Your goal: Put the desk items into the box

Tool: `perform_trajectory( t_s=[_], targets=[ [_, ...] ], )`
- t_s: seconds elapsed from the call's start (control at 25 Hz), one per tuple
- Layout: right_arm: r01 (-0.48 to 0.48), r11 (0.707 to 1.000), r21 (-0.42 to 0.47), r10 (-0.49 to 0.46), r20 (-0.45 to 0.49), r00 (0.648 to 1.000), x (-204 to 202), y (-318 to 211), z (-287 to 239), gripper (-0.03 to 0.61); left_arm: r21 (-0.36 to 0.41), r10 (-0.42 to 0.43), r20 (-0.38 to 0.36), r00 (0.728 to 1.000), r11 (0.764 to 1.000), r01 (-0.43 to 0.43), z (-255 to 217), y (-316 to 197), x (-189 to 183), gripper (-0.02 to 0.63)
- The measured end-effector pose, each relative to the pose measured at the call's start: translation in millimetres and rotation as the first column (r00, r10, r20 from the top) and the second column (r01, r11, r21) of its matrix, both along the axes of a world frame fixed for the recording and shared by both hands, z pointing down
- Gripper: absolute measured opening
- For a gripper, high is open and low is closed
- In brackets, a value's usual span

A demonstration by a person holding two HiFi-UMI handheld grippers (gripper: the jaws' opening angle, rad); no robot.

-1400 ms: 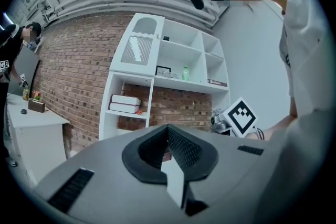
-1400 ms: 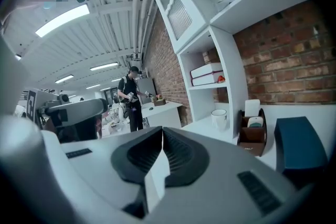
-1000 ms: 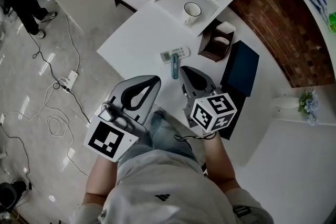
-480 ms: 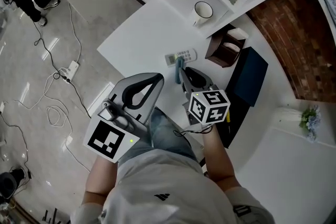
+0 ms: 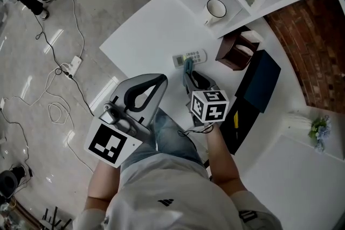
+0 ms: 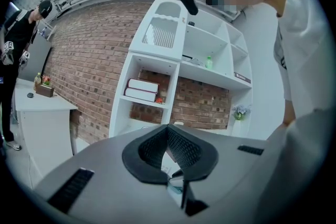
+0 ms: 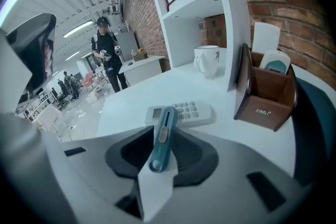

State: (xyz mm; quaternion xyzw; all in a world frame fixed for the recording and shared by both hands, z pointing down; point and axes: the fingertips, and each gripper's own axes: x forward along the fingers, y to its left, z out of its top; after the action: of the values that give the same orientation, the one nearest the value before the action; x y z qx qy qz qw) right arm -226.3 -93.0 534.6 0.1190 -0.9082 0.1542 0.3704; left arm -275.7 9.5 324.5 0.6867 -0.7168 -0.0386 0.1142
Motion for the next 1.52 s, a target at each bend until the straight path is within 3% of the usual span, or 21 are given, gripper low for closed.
perform_trajectory(
  t_s=[0.36, 0.64, 0.88, 1.52],
  targets=[
    [0.003, 1.000, 0.009, -0.003, -0.043, 0.999, -5, 1, 12, 0.133, -0.008, -0.026, -0.006, 1.000, 1.000, 0.026, 7, 5, -8, 0.011],
    [0.002, 0.999, -0.038, -0.005, -0.072, 0.997, -11, 6, 24, 0.137, -0.005, -0.036, -0.009, 0.999, 0.999, 0.036, 6, 8, -12, 0.011],
    [-0.018, 0.999, -0.045, 0.016, -0.061, 0.998, -13, 6, 22, 0.114, -0.008, -0.044, -0.008, 0.999, 0.999, 0.044, 6, 12, -16, 0.011],
    [-0.076, 0.997, -0.018, 0.078, 0.128, 0.989, -2, 9, -59, 0.110, 0.027, 0.026, 0.016, 1.000, 0.999, -0.026, -12, 15, 6, 0.011]
  ],
)
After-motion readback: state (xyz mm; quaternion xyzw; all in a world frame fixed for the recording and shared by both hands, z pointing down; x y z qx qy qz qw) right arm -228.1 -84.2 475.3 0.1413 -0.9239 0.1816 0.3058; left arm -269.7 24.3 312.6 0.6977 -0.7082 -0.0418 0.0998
